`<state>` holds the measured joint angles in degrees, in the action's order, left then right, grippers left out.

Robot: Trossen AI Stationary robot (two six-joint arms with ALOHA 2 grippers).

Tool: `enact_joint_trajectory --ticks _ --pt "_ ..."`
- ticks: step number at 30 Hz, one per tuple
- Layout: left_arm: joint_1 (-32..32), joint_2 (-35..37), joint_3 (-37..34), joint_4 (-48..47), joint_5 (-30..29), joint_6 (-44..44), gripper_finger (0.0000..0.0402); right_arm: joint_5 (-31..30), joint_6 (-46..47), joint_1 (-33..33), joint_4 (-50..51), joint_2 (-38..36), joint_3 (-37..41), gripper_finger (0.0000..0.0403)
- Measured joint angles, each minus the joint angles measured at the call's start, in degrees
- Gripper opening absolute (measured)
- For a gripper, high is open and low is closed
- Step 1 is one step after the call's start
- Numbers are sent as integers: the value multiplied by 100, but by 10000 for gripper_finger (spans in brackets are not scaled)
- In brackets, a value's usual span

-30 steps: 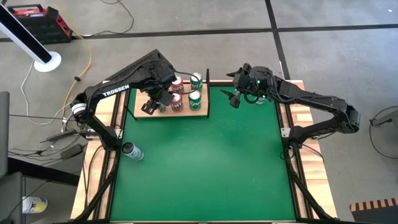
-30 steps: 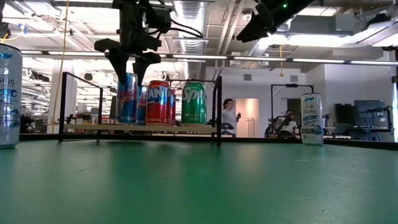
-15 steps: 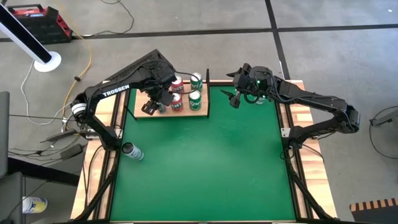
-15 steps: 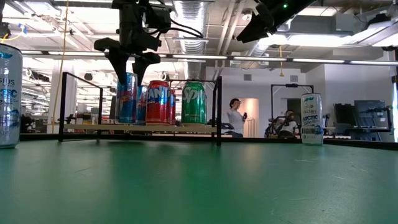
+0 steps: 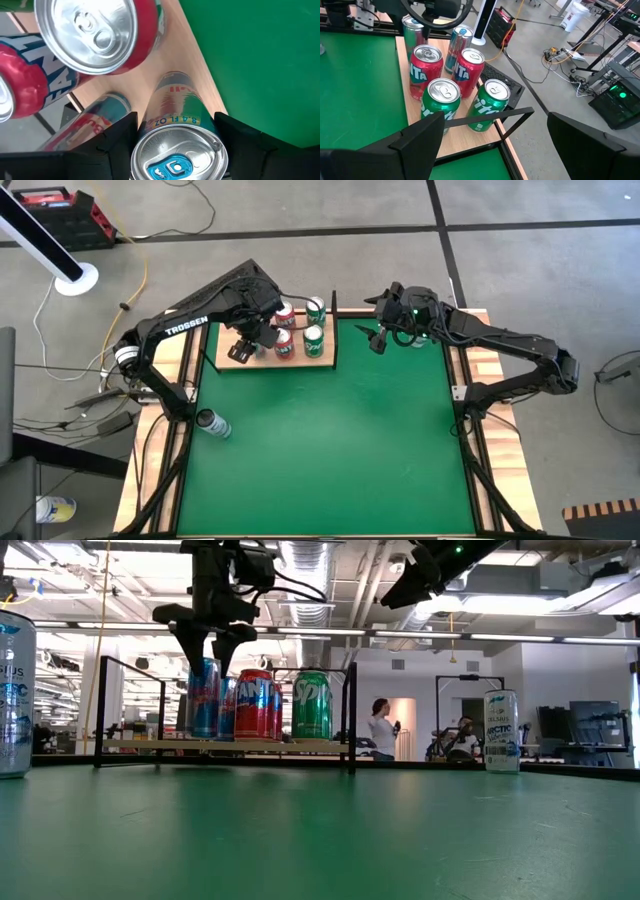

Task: Place canned beverage on shelf
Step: Put the blue soda can aligned with the other blue soda can on the shelf

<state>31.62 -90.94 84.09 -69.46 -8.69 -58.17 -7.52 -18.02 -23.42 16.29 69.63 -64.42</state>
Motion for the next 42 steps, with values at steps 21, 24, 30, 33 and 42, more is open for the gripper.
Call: enact_joint_trajectory --ticks 21,24,30,33,42 --pt "31 -2 0 52 42 737 227 -1 0 2 -2 0 0 378" --pt "31 -2 0 52 42 725 227 -1 1 0 0 0 0 378" --pt "30 -4 0 63 -13 656 227 -1 2 0 0 0 0 378" --pt "31 -7 0 93 -85 621 227 -1 2 0 0 0 0 378" --pt "31 -9 0 102 -102 630 227 0 2 0 0 0 0 378"
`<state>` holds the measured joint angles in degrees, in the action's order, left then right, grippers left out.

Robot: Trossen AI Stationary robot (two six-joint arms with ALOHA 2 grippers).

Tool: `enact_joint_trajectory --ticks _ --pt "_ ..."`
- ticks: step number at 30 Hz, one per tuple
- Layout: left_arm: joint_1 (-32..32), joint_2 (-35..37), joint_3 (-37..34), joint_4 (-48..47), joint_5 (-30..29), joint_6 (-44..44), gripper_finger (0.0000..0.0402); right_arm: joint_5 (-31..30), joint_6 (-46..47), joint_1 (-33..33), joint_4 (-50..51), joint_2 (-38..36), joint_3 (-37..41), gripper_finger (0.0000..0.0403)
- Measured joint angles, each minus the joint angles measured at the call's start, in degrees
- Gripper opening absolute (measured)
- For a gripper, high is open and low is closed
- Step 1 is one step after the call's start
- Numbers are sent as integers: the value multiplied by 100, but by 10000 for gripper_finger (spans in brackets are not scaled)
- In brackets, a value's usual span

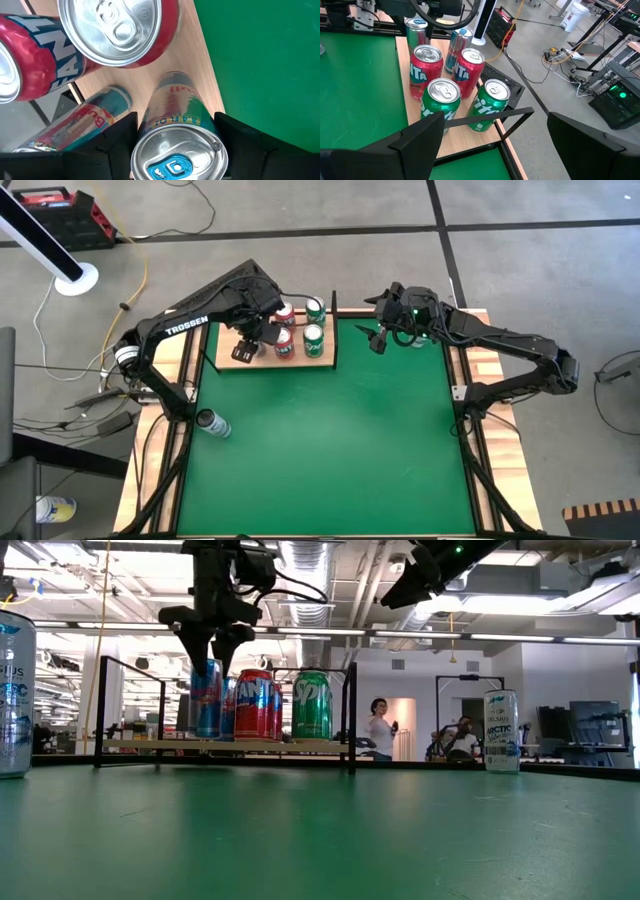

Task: Place canned beverage on shelf
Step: Put the blue soda can aligned with the other blue soda can on the shelf

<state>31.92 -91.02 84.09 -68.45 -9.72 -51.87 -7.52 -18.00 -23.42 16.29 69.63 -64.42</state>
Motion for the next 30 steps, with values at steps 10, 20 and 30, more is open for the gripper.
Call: enact_joint_trajectory --ticks 10,20,30 --pt "0 0 0 25 36 205 227 -1 -2 0 0 0 0 378" --pt "-2 0 0 26 190 451 240 -1 -2 0 0 0 0 378" --pt "-2 0 1 24 12 456 244 -1 0 2 0 0 0 378"
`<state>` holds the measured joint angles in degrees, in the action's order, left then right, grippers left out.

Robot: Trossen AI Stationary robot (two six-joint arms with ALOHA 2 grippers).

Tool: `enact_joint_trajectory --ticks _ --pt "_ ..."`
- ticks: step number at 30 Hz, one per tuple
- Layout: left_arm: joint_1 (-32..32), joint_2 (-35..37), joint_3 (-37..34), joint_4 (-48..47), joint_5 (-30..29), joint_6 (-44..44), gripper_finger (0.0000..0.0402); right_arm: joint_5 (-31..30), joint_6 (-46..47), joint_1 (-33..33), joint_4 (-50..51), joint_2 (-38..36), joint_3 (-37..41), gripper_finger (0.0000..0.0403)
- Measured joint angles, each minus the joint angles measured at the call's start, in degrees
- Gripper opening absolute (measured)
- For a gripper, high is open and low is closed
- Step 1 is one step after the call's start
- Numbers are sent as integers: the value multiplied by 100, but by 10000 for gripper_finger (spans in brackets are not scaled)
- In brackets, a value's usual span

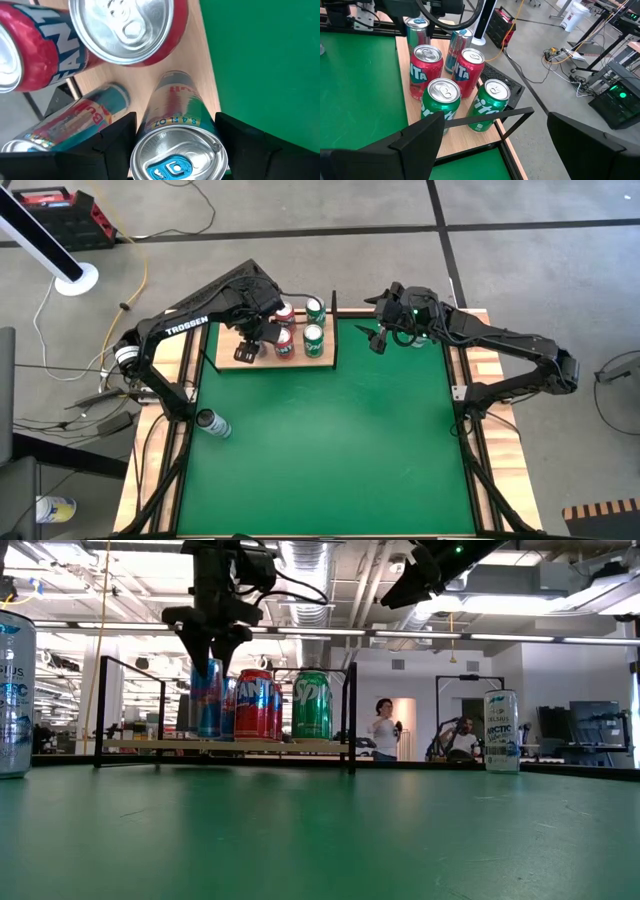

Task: Place canned beverage on shelf
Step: Put the blue soda can aligned with the other blue soda can on the shelf

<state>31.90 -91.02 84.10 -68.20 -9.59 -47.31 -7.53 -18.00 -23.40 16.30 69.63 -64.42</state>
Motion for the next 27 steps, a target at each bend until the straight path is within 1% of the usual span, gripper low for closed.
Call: enact_joint_trajectory --ticks 6,11,23,27 --pt "4 -2 -1 -96 -64 -98 245 0 0 -1 2 0 0 378" --pt "2 -2 -1 -154 317 -314 245 0 0 0 6 0 0 378" --pt "7 -2 -1 -129 326 -459 245 0 55 0 199 0 -2 378" --pt "9 -2 -1 -131 470 -534 245 2 59 0 190 0 -2 378"
